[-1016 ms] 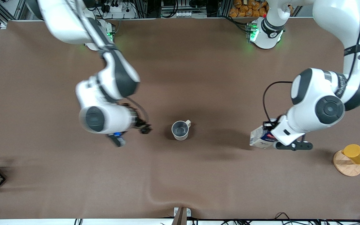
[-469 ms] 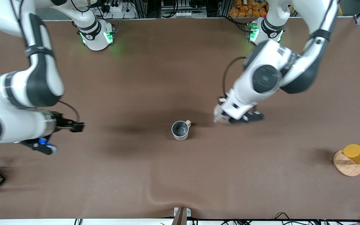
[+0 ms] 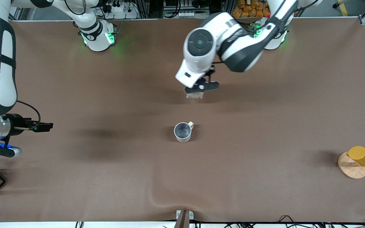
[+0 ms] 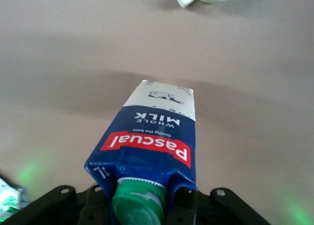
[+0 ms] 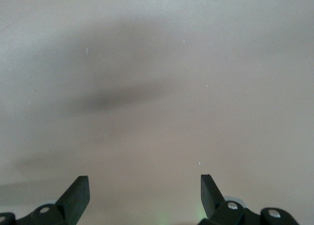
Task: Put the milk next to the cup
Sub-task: 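Carry the milk carton toward the mug with the left gripper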
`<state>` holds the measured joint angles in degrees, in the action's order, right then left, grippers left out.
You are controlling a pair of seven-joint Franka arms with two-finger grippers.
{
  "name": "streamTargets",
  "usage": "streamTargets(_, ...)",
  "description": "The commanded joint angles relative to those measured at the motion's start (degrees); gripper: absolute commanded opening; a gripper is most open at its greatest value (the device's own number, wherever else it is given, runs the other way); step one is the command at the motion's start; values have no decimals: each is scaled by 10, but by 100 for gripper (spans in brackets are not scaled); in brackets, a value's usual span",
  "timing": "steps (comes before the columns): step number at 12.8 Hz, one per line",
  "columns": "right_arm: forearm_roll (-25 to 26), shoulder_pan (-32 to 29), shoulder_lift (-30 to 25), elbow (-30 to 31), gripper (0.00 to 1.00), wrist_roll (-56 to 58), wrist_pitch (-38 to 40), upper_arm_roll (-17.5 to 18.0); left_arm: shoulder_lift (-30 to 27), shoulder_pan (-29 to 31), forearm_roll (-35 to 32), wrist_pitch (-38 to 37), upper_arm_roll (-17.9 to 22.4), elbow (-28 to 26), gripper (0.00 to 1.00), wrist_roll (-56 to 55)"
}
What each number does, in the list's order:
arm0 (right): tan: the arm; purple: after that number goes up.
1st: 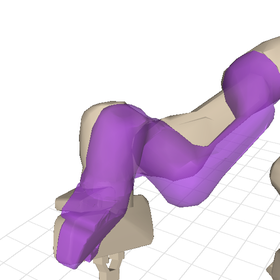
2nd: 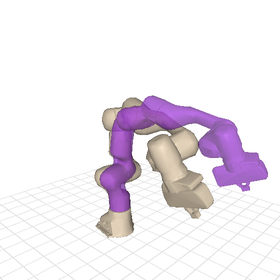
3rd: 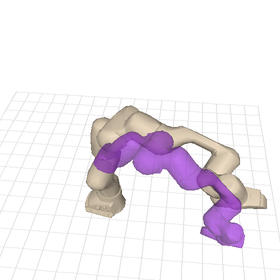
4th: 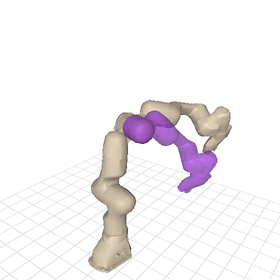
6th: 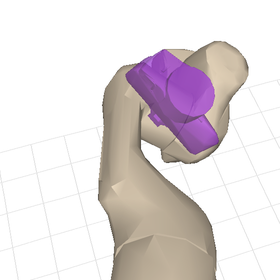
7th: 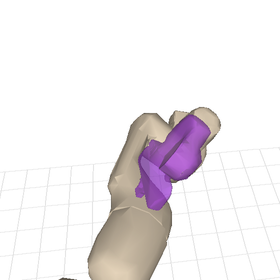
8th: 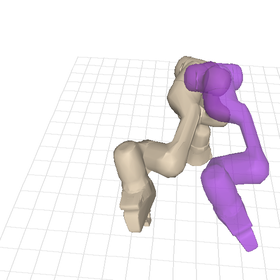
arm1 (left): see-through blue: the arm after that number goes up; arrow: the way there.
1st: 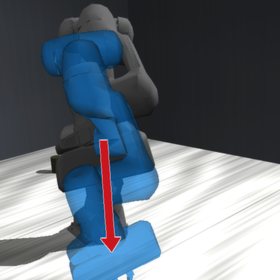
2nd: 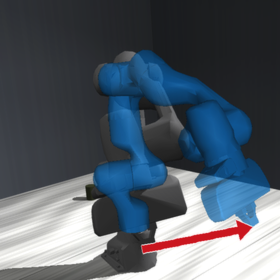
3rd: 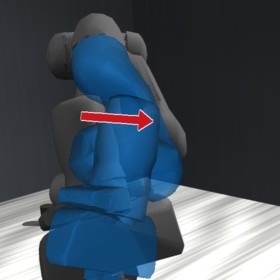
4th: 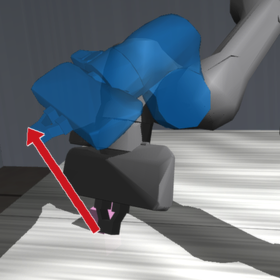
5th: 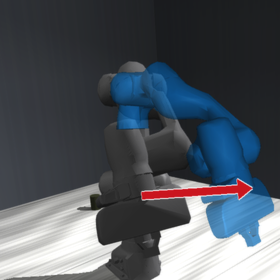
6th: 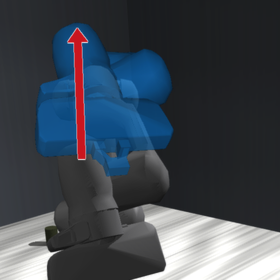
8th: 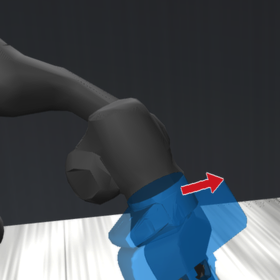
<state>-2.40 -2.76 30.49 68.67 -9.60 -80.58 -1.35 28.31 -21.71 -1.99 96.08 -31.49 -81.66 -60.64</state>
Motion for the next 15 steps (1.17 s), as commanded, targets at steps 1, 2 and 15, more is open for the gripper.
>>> streamTargets(1,11,0,-155,193,100,3,-92,12,45,-52,-18,26,47,39,0,-17)
streamTargets(2,10,0,-213,264,100,1,-132,12,47,-79,-17,44,83,41,0,-16)
streamTargets(15,24,-5,-297,232,100,-5,-135,12,119,-176,-17,128,207,87,0,-9)
